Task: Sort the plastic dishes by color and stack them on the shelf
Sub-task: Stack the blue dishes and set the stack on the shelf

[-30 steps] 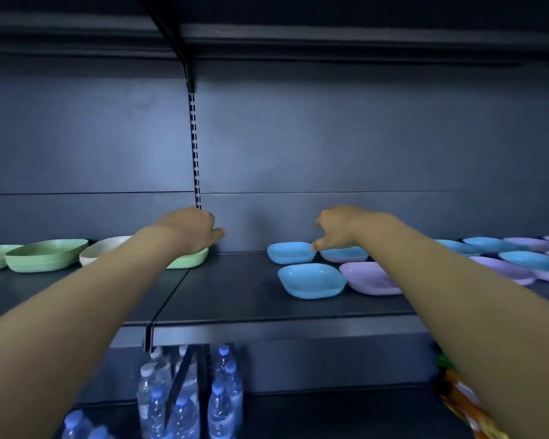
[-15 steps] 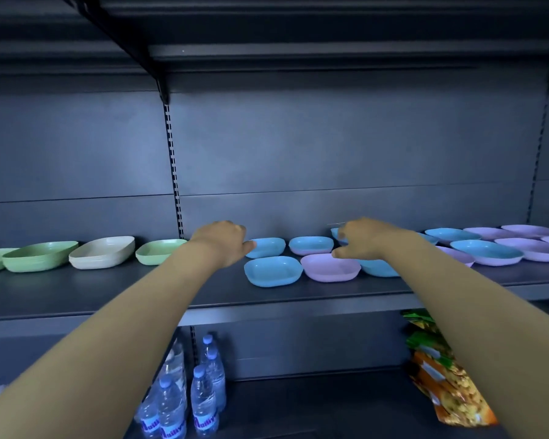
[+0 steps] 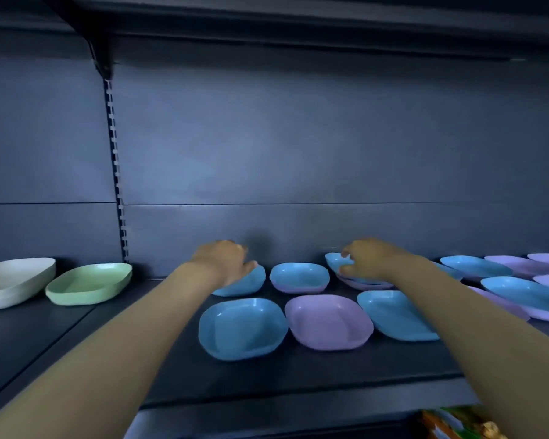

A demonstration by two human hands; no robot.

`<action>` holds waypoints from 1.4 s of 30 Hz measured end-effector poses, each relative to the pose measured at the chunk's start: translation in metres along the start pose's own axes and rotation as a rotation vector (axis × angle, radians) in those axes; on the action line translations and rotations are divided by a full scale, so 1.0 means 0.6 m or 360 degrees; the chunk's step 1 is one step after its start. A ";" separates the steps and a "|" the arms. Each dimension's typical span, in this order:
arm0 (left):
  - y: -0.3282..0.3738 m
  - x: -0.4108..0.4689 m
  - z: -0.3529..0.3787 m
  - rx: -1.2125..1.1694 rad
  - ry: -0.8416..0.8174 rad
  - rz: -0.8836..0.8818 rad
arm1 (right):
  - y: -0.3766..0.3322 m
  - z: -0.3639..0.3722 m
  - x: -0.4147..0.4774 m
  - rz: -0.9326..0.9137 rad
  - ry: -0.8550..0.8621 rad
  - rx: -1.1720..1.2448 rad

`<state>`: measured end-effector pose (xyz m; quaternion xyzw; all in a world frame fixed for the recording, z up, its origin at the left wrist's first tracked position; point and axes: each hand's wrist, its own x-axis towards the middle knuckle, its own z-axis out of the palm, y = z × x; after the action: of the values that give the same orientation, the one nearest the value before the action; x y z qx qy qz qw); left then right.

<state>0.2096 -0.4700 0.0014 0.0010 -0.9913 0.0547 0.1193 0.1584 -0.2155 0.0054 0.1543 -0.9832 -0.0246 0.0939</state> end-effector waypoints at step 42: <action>-0.127 0.166 0.185 -0.1055 -0.0156 -0.0898 | 0.008 0.133 0.304 -0.0332 -0.0134 0.0428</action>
<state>0.0880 -0.5565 -0.0738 0.2361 -0.9207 -0.3012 0.0764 -0.0288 -0.2658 -0.0405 0.2655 -0.9594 0.0911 0.0280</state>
